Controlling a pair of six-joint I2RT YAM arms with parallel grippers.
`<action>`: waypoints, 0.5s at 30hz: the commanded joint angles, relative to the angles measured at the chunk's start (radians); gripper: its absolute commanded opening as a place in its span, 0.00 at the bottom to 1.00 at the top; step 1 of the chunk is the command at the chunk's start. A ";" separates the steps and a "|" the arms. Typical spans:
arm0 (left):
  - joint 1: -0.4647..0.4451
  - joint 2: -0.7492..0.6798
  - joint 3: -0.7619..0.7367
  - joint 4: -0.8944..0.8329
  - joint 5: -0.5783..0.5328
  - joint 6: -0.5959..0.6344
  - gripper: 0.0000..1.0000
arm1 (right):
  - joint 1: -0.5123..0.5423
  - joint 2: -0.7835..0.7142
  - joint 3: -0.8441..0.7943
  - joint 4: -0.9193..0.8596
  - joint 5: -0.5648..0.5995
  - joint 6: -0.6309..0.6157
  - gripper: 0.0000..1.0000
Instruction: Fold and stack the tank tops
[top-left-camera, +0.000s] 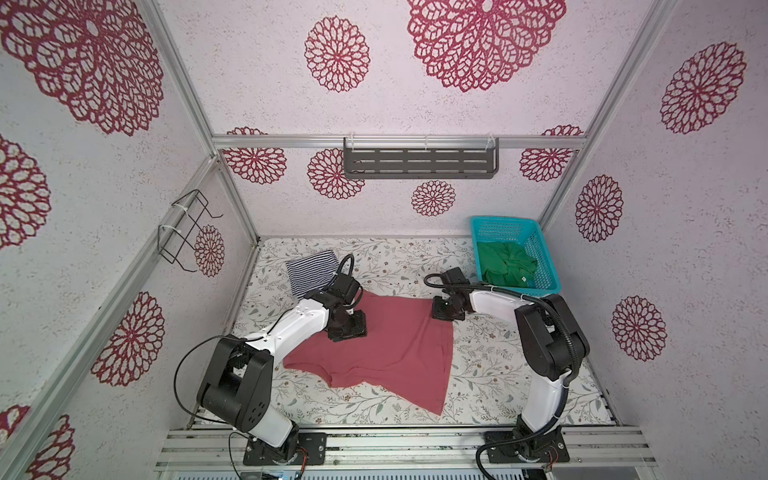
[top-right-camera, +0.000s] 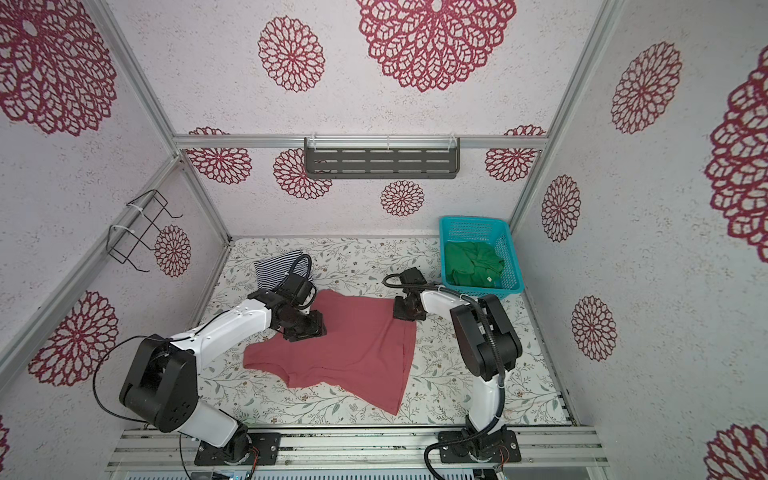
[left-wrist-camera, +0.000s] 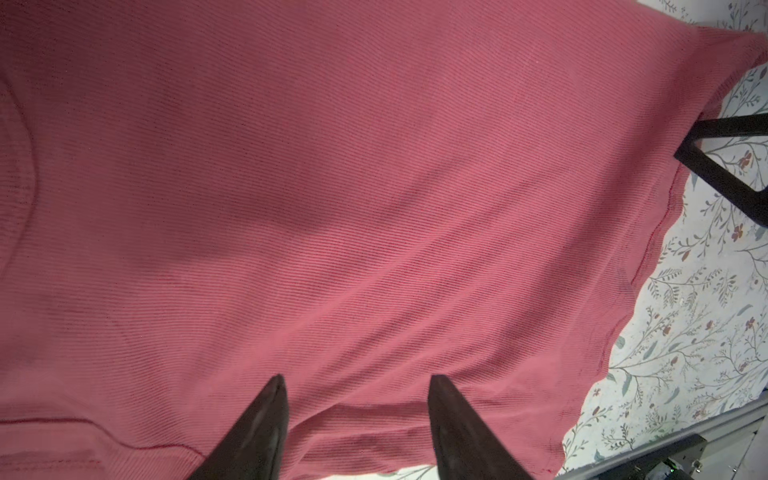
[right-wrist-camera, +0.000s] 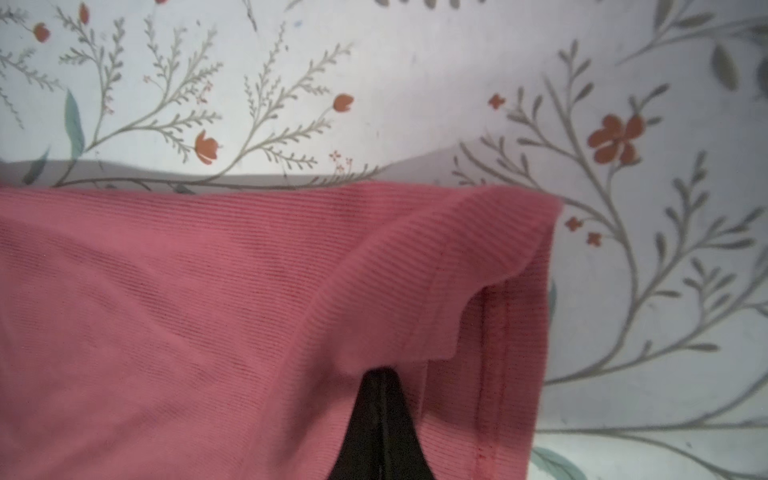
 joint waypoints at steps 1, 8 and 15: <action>0.009 -0.001 -0.003 0.026 -0.003 0.006 0.58 | 0.001 -0.034 0.029 -0.061 0.080 -0.001 0.00; 0.016 0.000 -0.023 0.037 -0.006 0.010 0.57 | -0.014 -0.129 -0.023 -0.134 0.175 -0.001 0.00; 0.017 0.012 -0.025 0.057 0.008 0.005 0.57 | 0.002 -0.106 -0.015 -0.074 0.068 -0.002 0.19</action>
